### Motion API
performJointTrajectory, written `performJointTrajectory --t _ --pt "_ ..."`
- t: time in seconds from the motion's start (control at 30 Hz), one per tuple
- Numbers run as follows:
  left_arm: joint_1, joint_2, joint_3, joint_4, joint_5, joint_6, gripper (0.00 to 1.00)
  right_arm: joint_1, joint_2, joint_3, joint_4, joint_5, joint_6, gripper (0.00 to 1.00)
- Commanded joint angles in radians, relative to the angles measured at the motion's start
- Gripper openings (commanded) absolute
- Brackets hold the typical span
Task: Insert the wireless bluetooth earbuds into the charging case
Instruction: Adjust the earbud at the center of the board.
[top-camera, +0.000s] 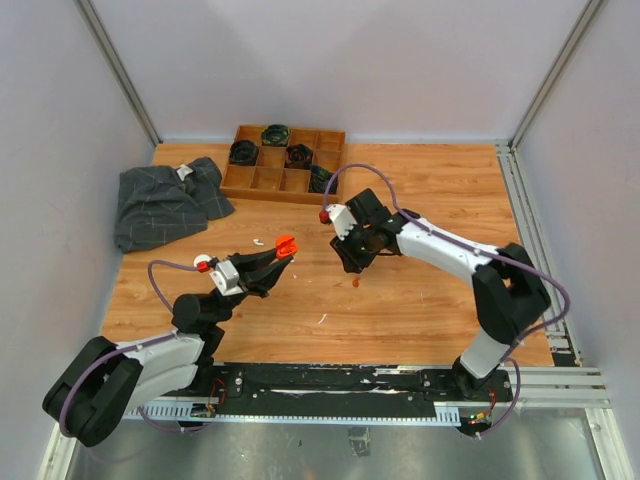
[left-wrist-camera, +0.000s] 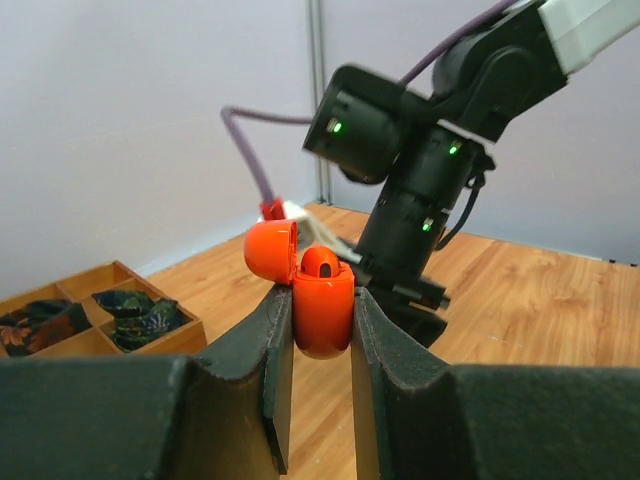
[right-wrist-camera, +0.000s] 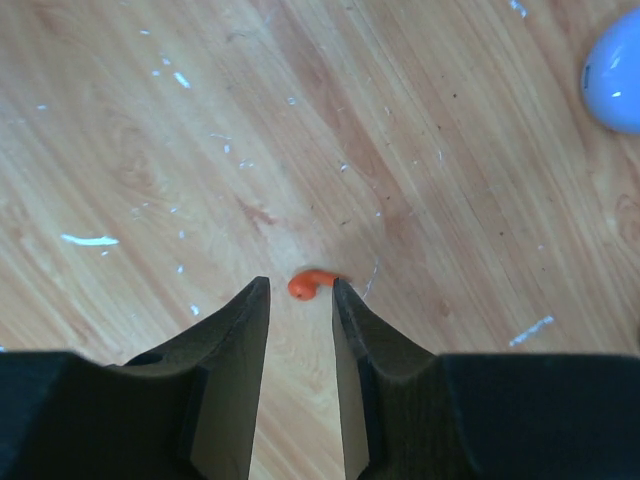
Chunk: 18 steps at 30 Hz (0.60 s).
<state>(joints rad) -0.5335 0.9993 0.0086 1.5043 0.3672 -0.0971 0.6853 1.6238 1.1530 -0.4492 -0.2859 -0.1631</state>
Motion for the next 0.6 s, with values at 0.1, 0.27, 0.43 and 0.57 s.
performJointTrajectory --t 0.1,0.27,0.43,0.57 --pt "-0.003 -0.018 -0.067 -0.038 -0.024 0.037 0.00 -0.032 0.208 0.143 -0.080 -0.054 0.021 0.29" --pt "-0.003 -0.013 -0.065 -0.043 -0.020 0.034 0.00 -0.038 0.269 0.162 -0.104 -0.001 0.047 0.25" --pt "-0.003 -0.014 -0.063 -0.042 -0.007 0.030 0.00 -0.043 0.293 0.143 -0.135 0.063 0.068 0.24" --pt "-0.003 -0.014 -0.059 -0.042 0.008 0.022 0.00 -0.043 0.285 0.106 -0.148 0.098 0.087 0.23"
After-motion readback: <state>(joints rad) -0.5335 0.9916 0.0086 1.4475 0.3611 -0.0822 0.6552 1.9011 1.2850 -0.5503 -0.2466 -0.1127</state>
